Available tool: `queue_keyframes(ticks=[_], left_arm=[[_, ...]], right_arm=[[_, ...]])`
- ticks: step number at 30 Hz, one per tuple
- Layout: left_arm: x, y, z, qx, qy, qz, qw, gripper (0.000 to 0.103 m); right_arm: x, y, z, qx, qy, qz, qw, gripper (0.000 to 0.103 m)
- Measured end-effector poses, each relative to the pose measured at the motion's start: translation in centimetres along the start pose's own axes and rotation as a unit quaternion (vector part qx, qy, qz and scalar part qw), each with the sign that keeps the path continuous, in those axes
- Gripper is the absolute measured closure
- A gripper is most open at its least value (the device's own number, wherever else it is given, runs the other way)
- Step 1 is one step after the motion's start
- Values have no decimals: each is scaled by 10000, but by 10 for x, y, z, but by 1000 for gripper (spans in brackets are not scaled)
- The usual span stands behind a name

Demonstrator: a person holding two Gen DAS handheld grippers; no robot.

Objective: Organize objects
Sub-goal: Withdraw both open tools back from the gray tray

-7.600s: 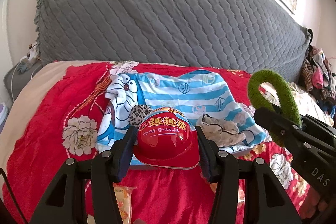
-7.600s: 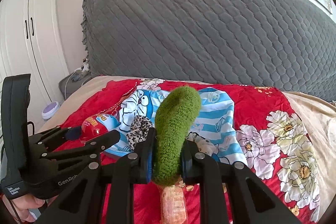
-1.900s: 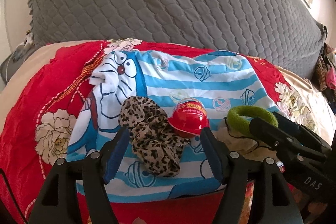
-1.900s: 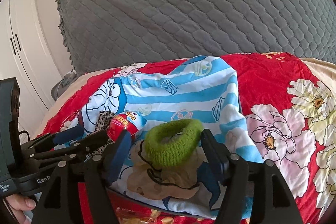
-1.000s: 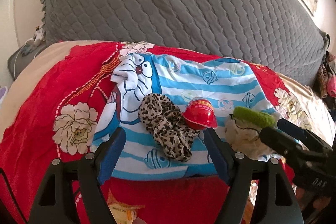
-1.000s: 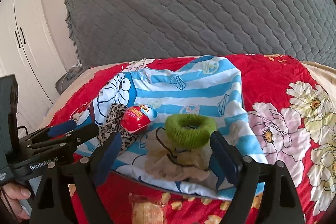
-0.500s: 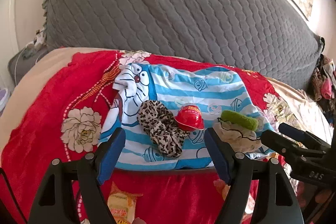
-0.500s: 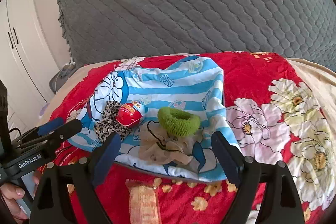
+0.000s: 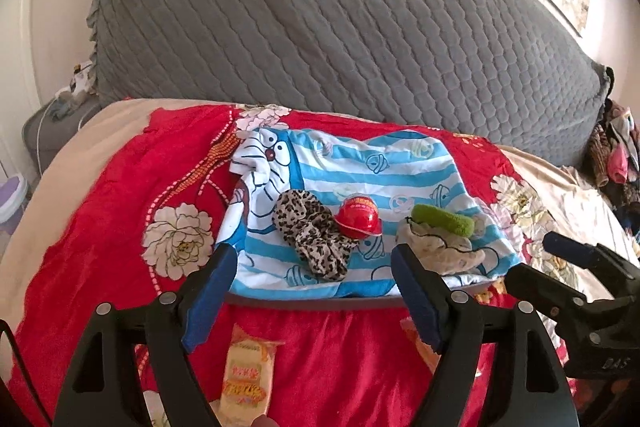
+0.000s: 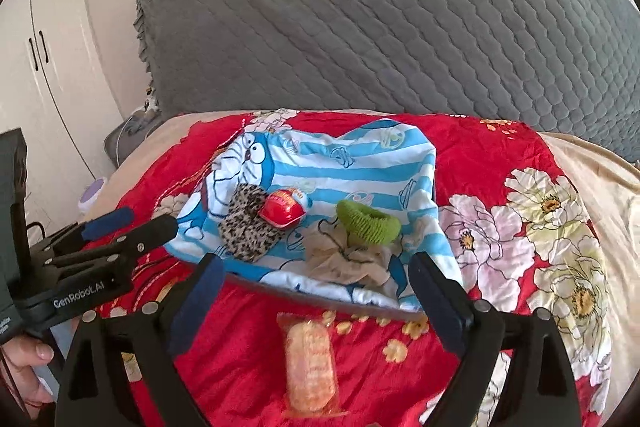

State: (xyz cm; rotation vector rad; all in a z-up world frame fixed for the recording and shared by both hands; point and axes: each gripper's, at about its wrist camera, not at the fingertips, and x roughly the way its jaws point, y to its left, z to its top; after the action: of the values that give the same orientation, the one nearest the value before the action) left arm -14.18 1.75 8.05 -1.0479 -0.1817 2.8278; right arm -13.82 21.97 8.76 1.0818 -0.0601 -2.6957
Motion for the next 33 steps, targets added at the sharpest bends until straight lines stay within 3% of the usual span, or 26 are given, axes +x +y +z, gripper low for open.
queue_keyframes(ticks=[33], left_arm=[[-108,-13,-25,521,-143,-34,9985,22]], right_arm=[[-107,48,-22,-162,-471,-1,9988,9]])
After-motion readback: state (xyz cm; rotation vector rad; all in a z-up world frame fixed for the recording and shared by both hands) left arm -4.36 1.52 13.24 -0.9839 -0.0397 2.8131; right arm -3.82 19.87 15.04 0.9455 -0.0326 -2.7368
